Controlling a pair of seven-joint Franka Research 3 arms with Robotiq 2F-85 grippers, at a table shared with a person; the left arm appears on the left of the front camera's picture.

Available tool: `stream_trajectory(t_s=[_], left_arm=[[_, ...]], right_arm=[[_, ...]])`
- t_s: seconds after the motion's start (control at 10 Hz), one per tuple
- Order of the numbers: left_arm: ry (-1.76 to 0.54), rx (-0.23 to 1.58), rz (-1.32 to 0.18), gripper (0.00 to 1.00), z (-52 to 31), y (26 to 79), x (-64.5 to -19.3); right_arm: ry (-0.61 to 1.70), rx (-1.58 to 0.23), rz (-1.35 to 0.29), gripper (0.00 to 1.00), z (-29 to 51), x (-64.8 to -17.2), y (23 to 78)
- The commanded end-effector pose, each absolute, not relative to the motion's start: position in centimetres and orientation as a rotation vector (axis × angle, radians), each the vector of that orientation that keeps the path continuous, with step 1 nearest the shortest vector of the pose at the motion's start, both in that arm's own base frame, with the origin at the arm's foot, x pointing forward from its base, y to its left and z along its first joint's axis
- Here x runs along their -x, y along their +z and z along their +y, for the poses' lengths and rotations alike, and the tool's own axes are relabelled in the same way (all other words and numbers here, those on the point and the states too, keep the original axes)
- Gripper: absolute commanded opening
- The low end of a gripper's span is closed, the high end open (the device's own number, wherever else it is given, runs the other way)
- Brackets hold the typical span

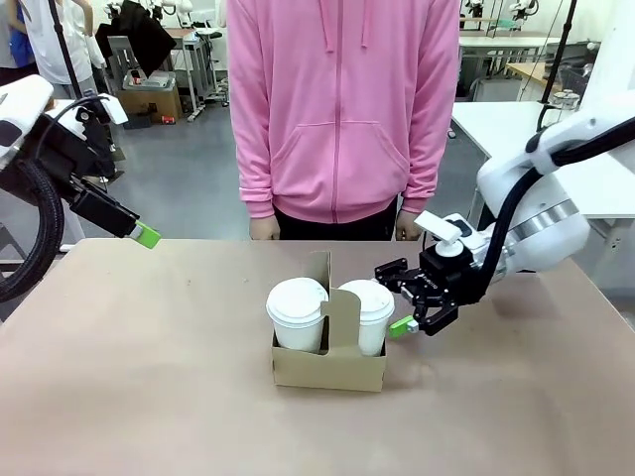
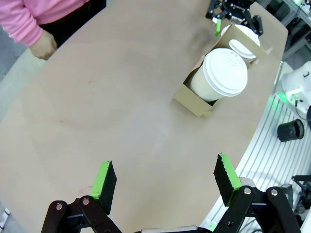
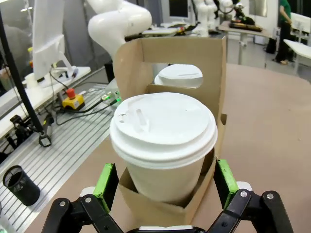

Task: Pour a drink into a cup and package it in a carrier.
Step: Insert the held 600 ml Paper Cup into the Cup Carrier.

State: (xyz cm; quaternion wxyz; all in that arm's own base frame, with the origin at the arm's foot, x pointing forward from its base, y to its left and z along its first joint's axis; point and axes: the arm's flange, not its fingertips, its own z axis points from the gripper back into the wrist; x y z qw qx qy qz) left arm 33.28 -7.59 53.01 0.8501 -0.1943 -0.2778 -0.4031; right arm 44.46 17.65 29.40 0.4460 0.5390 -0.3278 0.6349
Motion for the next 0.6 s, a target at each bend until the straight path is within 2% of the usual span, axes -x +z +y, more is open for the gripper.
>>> stream_trajectory(t_s=[0.0,0.1,0.3,0.5], left_arm=[[-0.839,0.424,-0.582,1.00,-7.7,53.1,-33.3],[-0.839,0.424,-0.582,1.00,-7.7,53.1,-33.3],[-0.839,0.424,-0.582,1.00,-7.7,53.1,-33.3],[-0.839,0.424,-0.582,1.00,-7.7,53.1,-33.3]], right_arm=[[1.542,-1.264,-0.816,1.00,14.3,-43.3,31.2],[1.473,-1.199,-0.806,1.00,11.4,-42.6,32.8],[1.165,-1.080,-0.749,1.00,4.1,-41.2,35.9],[0.934,-0.942,-0.770,1.00,-2.1,-38.9,37.6]])
